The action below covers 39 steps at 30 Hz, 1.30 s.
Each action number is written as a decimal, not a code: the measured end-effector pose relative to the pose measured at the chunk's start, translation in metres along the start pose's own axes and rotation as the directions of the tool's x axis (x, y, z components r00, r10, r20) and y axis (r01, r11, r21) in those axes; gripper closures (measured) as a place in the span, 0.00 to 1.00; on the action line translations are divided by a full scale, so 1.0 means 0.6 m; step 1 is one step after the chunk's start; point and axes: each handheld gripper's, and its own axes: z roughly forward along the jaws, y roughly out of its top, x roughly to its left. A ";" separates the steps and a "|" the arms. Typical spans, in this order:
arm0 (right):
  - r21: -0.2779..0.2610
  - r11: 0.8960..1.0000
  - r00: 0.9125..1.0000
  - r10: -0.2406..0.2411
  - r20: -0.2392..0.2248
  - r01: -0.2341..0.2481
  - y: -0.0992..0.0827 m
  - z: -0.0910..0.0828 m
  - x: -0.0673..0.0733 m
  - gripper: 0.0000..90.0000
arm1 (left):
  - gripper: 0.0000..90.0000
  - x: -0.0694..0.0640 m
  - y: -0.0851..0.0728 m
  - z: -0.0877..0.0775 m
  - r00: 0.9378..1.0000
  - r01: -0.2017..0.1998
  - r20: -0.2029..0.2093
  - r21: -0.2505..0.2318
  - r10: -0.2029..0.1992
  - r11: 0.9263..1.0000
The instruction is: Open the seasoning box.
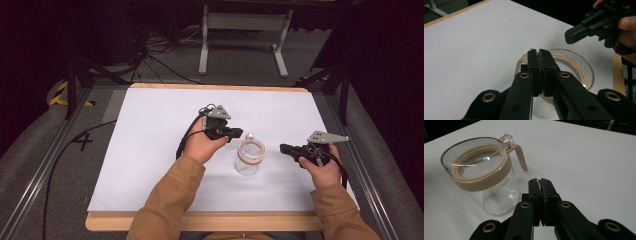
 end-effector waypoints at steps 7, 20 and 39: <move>-0.019 1.000 1.000 0.004 -0.017 -0.004 0.005 -0.007 0.004 0.98 | 0.97 0.014 0.024 0.027 1.000 -0.001 0.026 -0.004 0.001 1.000; -0.015 1.000 0.999 0.003 -0.036 -0.004 0.006 -0.004 0.009 0.97 | 0.97 0.029 0.028 0.075 0.998 0.020 0.058 0.068 -0.023 0.997; 0.027 0.999 0.995 -0.034 -0.096 0.037 0.014 0.004 0.032 0.98 | 0.97 0.029 0.025 0.082 0.997 0.039 0.067 0.077 -0.044 0.996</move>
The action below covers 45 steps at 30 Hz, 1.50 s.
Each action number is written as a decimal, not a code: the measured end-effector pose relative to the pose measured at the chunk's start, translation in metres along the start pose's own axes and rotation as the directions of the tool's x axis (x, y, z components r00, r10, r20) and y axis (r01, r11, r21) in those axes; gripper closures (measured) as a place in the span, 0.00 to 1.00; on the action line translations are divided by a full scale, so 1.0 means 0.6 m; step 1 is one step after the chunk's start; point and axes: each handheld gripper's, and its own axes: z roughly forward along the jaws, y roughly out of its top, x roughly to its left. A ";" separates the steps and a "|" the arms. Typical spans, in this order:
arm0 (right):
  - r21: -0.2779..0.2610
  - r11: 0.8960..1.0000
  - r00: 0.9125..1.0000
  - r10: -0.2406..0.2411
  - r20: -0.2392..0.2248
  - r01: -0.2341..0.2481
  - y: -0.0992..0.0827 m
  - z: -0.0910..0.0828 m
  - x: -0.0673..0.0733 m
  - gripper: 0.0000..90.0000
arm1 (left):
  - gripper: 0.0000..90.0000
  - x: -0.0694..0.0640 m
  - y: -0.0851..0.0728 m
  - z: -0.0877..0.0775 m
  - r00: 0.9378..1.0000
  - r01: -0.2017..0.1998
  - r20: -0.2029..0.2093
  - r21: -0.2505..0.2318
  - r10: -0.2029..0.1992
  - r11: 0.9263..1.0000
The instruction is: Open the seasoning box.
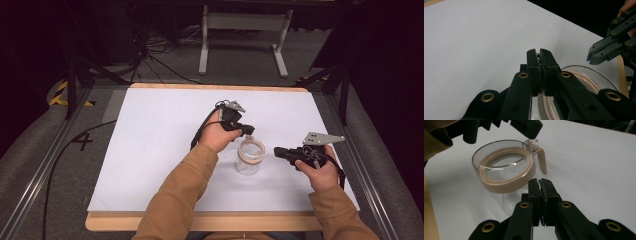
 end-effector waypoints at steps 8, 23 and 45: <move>0.063 0.998 1.000 -0.009 -0.026 0.010 0.001 0.008 0.010 1.00 | 0.97 0.003 -0.001 0.001 1.000 0.023 0.011 -0.005 -0.023 1.000; 0.085 0.994 0.996 -0.058 -0.073 0.064 0.009 0.015 0.030 1.00 | 0.97 0.008 -0.001 0.001 0.999 0.046 0.025 -0.007 -0.045 0.999; 0.065 0.994 0.992 -0.078 -0.102 0.085 0.013 0.021 0.043 1.00 | 1.00 0.014 -0.001 0.003 0.999 0.048 0.003 -0.006 -0.048 0.999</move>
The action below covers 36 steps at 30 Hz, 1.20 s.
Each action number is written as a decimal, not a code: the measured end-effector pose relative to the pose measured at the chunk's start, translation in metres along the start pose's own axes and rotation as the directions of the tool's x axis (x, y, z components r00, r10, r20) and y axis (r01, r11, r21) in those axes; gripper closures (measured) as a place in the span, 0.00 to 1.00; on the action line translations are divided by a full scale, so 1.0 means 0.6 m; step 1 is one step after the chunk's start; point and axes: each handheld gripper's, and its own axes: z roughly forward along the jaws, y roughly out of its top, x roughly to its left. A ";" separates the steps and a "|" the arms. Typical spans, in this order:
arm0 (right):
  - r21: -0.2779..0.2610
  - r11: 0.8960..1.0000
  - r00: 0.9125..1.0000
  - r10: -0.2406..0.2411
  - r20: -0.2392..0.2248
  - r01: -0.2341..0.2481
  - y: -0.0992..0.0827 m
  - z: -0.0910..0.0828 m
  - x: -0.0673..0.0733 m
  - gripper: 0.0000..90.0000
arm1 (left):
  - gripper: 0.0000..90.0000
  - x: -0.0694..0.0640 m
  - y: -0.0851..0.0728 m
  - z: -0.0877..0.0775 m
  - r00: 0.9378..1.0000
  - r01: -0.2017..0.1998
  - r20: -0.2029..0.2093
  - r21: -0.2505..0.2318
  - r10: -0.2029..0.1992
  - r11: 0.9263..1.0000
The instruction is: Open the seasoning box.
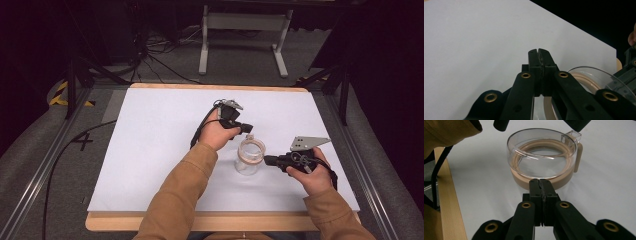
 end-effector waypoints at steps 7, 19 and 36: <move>-0.007 1.000 1.000 -0.008 -0.001 0.008 0.003 0.001 0.003 1.00 | 0.97 -0.003 -0.001 -0.008 1.000 -0.013 -0.014 -0.002 0.013 1.000; -0.047 0.998 0.999 -0.034 -0.009 0.033 0.019 0.001 0.003 1.00 | 0.96 -0.035 -0.014 -0.092 0.995 -0.072 -0.074 -0.078 0.066 0.994; -0.078 0.995 0.998 -0.057 -0.012 0.056 0.034 0.010 -0.006 1.00 | 0.95 -0.082 -0.103 -0.195 0.986 -0.097 -0.142 -0.096 0.082 0.991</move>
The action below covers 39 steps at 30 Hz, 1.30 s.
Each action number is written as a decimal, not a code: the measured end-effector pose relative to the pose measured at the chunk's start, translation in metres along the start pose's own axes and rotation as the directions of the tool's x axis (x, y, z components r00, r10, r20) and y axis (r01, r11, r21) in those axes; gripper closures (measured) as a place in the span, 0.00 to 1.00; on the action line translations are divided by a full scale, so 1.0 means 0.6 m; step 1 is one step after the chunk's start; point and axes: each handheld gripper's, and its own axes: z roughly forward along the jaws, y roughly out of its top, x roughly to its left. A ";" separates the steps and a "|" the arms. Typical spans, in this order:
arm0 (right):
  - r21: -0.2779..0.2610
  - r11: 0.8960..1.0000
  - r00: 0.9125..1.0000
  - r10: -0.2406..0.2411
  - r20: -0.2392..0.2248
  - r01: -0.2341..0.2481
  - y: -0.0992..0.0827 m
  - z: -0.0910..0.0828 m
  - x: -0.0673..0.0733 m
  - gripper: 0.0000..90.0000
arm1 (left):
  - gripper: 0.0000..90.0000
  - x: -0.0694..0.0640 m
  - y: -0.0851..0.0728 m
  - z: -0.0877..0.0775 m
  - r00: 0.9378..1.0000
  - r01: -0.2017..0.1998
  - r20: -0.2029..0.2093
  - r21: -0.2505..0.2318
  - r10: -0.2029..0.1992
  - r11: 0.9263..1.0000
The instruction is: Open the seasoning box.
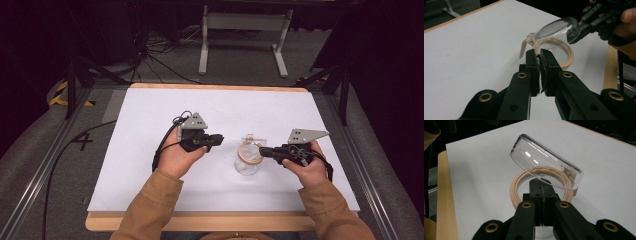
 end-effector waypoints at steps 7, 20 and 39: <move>-0.017 1.000 1.000 -0.011 0.000 0.011 0.011 0.005 -0.006 1.00 | 0.93 0.004 -0.035 -0.032 0.999 0.050 -0.006 0.008 -0.050 0.999; -0.063 0.998 1.000 0.004 0.017 -0.003 0.021 0.009 -0.031 1.00 | 0.89 0.017 -0.077 -0.049 0.994 0.106 -0.046 0.079 -0.102 0.991; -0.110 0.994 0.993 0.016 0.120 -0.003 0.014 0.019 -0.064 1.00 | 0.88 0.023 -0.095 -0.051 0.990 0.132 -0.064 0.103 -0.126 0.986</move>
